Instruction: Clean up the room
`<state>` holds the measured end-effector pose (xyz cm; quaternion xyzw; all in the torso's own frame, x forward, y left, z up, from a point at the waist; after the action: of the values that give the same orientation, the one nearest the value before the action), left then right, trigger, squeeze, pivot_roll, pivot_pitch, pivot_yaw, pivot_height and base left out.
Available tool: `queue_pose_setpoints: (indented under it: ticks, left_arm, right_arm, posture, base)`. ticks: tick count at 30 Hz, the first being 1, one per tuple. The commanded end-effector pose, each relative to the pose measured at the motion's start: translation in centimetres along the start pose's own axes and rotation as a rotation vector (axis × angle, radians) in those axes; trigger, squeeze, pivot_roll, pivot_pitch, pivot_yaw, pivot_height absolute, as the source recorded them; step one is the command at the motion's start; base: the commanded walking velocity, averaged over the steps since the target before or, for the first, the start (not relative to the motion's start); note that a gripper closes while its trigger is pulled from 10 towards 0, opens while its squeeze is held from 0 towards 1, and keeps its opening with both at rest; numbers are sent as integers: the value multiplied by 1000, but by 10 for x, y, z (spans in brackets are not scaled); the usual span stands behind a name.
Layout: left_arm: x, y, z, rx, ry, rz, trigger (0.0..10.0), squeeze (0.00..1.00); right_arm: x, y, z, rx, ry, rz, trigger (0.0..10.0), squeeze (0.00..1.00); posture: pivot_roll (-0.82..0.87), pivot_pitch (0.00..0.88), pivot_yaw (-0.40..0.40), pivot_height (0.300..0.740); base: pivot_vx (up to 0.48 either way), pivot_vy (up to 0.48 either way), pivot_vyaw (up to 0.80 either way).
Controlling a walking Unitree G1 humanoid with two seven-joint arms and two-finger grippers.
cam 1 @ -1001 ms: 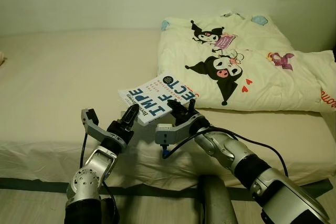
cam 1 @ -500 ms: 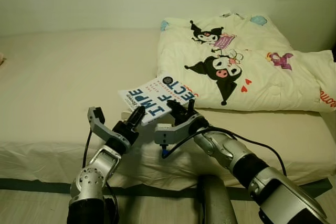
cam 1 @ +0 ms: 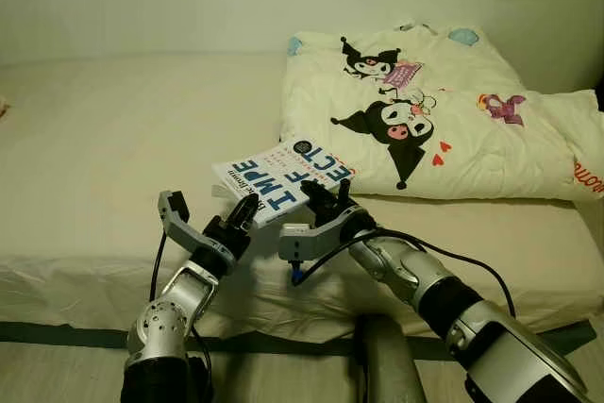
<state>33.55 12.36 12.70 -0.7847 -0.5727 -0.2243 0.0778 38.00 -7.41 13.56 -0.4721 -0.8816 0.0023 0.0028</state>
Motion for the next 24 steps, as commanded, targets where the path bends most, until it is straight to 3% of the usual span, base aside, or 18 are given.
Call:
queue_pose_setpoints:
  ticks: [1, 7, 8, 9, 23, 24]
  left_arm:
    - [-12, -3, 7, 27, 28, 56, 0, 0]
    - [-15, -1, 2, 1, 64, 84, 0, 0]
    - [-14, 0, 0, -4, 70, 85, 0, 0]
    - [-13, 1, -1, -6, 73, 81, 0, 0]
    - [3, 8, -9, -43, 92, 47, 0, 0]
    - [35, 4, -3, -25, 116, -46, 0, 0]
  right_arm:
    - [6, 8, -16, -63, 8, -28, 10000, 0]
    - [6, 7, -16, -63, 47, -30, 10000, 0]
    - [7, 6, -17, -66, 80, -31, 10000, 204]
    - [7, 6, -19, -77, 110, -35, 10000, 1000]
    - [1, 4, -26, -135, 126, 5, 10000, 1000]
    - [-13, -12, -11, -143, 317, 139, 10000, 0]
  posture:
    - [-89, 144, 79, 505]
    - [-88, 143, 80, 505]
    - [-88, 143, 80, 505]
    - [-88, 143, 80, 505]
    - [-96, 135, 85, 505]
    - [-106, 126, 74, 505]
  base:
    - [0, 0, 0]
    - [0, 0, 0]
    - [0, 0, 0]
    - [0, 0, 0]
    - [0, 0, 0]
    - [0, 0, 0]
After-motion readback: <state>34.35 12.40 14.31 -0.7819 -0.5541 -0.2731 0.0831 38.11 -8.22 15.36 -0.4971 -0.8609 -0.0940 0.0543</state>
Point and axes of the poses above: a point about 5 cm out from each wrist's last joint towards the gripper, its own y axis pointing out of the wrist towards the gripper, its own x axis along the axis of the wrist's last joint, z = x × y, the point moved 2 cm from there along y, pointing out of the wrist towards the gripper, and after that the axes turned 1 degree about -y, right-handed, at the moved point
